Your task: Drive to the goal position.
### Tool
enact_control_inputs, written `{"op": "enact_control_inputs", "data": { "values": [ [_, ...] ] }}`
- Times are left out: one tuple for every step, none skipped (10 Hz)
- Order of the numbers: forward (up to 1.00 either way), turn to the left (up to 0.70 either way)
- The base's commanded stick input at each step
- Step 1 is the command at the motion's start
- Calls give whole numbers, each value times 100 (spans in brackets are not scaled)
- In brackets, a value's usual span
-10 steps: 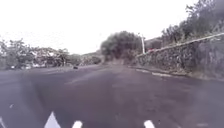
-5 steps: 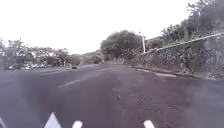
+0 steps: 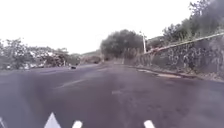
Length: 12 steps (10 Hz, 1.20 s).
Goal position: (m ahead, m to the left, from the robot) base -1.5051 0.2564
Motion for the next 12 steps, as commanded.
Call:
{"op": "enact_control_inputs", "data": {
  "values": [
    [70,0],
    [70,0],
    [70,0],
    [70,0],
    [70,0],
    [70,0],
    [70,0],
    [70,0],
    [70,0],
    [70,0],
    [70,0],
    [70,0]
  ]
}}
